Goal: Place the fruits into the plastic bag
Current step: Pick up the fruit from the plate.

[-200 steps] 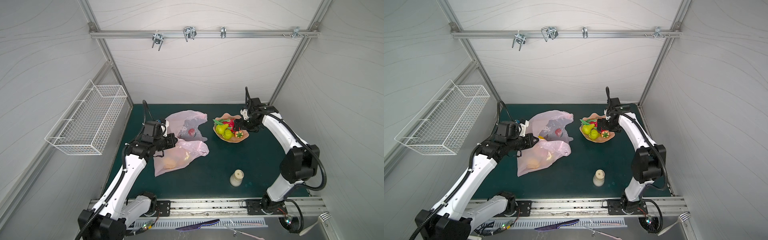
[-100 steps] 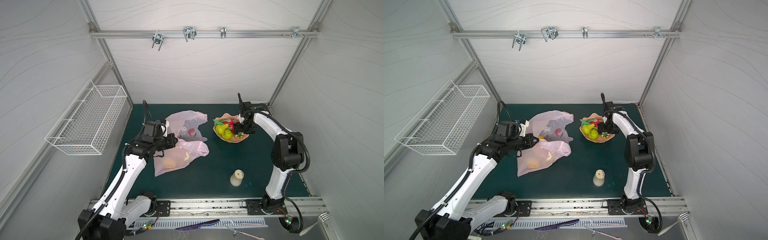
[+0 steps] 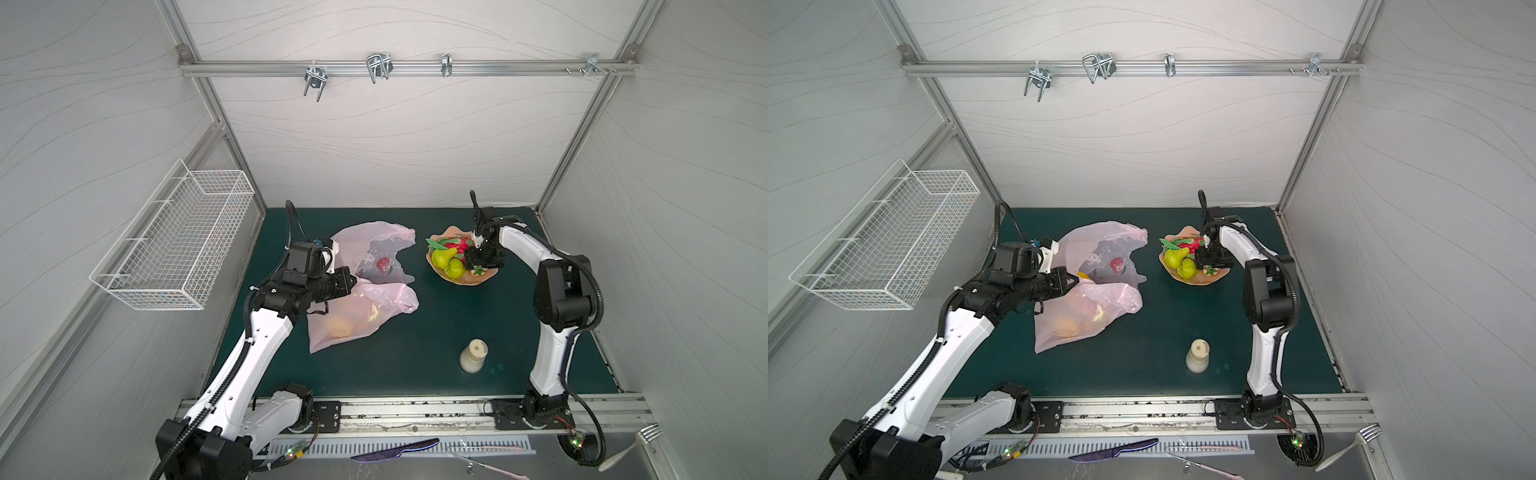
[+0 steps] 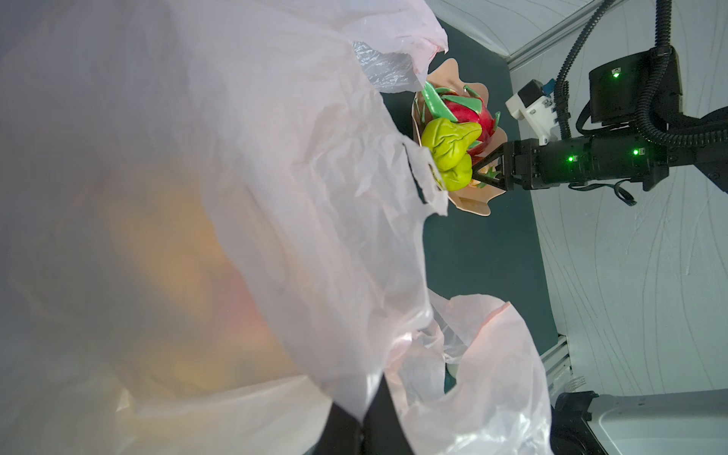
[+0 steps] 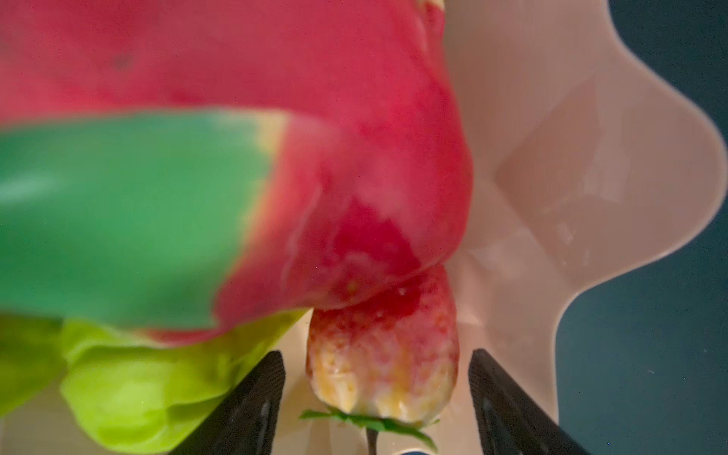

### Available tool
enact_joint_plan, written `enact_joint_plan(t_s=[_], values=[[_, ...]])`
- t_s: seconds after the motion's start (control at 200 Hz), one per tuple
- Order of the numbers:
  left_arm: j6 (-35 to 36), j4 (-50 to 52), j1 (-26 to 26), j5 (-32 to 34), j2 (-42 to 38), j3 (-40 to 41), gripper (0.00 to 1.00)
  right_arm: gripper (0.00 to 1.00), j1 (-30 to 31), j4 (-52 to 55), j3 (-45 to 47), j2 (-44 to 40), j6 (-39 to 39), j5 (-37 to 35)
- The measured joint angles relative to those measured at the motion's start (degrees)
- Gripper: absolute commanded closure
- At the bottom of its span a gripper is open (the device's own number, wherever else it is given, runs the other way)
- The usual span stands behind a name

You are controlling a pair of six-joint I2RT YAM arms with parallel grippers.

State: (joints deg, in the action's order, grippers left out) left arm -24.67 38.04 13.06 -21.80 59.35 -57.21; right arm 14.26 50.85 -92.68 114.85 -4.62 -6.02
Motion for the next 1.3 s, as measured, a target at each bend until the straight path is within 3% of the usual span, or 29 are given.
enact_joint_plan(t_s=[0.175,0.755,1.301], values=[[-0.5,0.0,0.0,-0.1,0.0,0.0,1.00,0.37,0.0,-1.2,-0.1,0.7,-0.3,-0.6],[-0.7,0.0,0.0,-1.0,-0.1,0.0,1.00,0.47,0.0,-2.3,0.7,0.4,-1.6,-0.5],[-1.1,-1.1,0.0,-1.5,0.0,0.0,1.00,0.52,0.0,-1.3,0.7,-15.1,-5.5,1.0]])
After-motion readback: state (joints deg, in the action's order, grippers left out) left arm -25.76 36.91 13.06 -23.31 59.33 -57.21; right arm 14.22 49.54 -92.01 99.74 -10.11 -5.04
